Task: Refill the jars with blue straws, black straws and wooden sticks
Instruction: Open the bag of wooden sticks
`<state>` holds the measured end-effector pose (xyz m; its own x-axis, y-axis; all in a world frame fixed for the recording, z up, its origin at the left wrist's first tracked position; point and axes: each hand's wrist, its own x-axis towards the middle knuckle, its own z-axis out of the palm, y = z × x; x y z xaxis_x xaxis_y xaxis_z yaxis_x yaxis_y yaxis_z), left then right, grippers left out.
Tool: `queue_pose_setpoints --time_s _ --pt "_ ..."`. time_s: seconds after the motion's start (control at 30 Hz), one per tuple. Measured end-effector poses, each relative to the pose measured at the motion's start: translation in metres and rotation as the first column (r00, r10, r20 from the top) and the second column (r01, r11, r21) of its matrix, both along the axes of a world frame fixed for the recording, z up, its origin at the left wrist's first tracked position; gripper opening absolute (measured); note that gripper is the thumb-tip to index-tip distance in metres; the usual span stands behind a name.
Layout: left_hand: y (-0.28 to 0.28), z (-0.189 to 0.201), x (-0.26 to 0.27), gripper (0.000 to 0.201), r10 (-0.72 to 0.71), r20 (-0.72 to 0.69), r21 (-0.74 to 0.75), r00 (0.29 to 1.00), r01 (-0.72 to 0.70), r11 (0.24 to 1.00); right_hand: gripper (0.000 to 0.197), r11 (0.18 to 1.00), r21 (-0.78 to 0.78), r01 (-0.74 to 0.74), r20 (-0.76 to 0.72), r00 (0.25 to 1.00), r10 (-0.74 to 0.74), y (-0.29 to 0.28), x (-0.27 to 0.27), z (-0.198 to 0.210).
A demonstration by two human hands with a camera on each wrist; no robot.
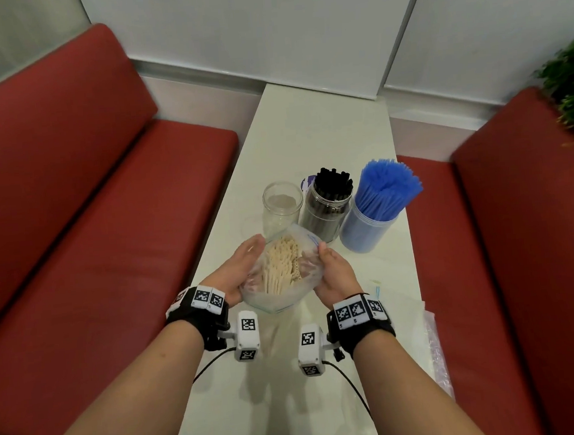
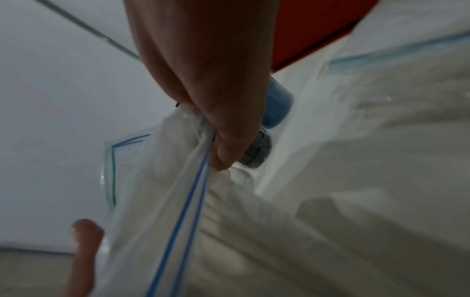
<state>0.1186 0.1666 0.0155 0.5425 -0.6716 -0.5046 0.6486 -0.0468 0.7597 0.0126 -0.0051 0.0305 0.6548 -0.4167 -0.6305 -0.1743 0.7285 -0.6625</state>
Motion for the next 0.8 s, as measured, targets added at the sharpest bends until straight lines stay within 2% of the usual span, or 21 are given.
queue_pose_setpoints --time_s 0.07,0.17,0.23,0.3,0.43,0.6,0.73,0.77,0.8 --pt "0.0 -0.004 -0.003 0.076 -0.064 0.122 0.015 0.99 0.062 0.998 0.026 0.997 0.078 -0.016 -0.007 1.0 0.016 0.005 0.003 0.0" --pt "-0.008 -0.004 -0.005 0.065 -0.016 0.18 0.118 0.983 -0.005 0.993 0.044 0.982 0.144 -0.124 0.047 0.992 0.118 0.014 0.006 0.002" --pt "-0.011 -0.003 -0.003 0.071 0.014 0.23 0.207 0.973 -0.063 0.976 0.057 0.974 0.146 -0.171 0.083 0.984 0.16 0.016 0.005 0.001" --pt "-0.012 -0.002 0.001 0.069 0.006 0.298 0.29 0.955 -0.096 0.952 0.062 0.977 0.084 -0.198 0.128 0.974 0.186 0.012 0.004 -0.004" --pt "-0.013 -0.005 0.006 0.069 0.037 0.338 0.341 0.941 -0.159 0.927 0.051 0.952 -0.163 -0.26 0.165 0.944 0.286 0.013 0.005 -0.005" --pt "-0.015 -0.002 0.006 0.065 0.062 0.303 0.358 0.951 -0.174 0.917 0.03 0.93 -0.332 -0.158 0.034 0.983 0.179 0.014 0.012 -0.003" --pt "-0.011 -0.007 0.016 0.062 0.122 0.285 0.316 0.951 -0.213 0.925 0.012 0.842 -0.517 -0.155 -0.077 0.988 0.134 0.007 0.02 0.004" --pt "-0.01 -0.009 0.018 0.062 0.141 0.273 0.32 0.952 -0.228 0.919 0.009 0.821 -0.543 -0.178 -0.076 0.984 0.163 0.006 0.022 0.007" --pt "-0.01 -0.011 0.019 0.061 0.145 0.267 0.331 0.953 -0.232 0.914 0.015 0.787 -0.575 -0.223 -0.08 0.973 0.217 0.005 0.023 0.01"
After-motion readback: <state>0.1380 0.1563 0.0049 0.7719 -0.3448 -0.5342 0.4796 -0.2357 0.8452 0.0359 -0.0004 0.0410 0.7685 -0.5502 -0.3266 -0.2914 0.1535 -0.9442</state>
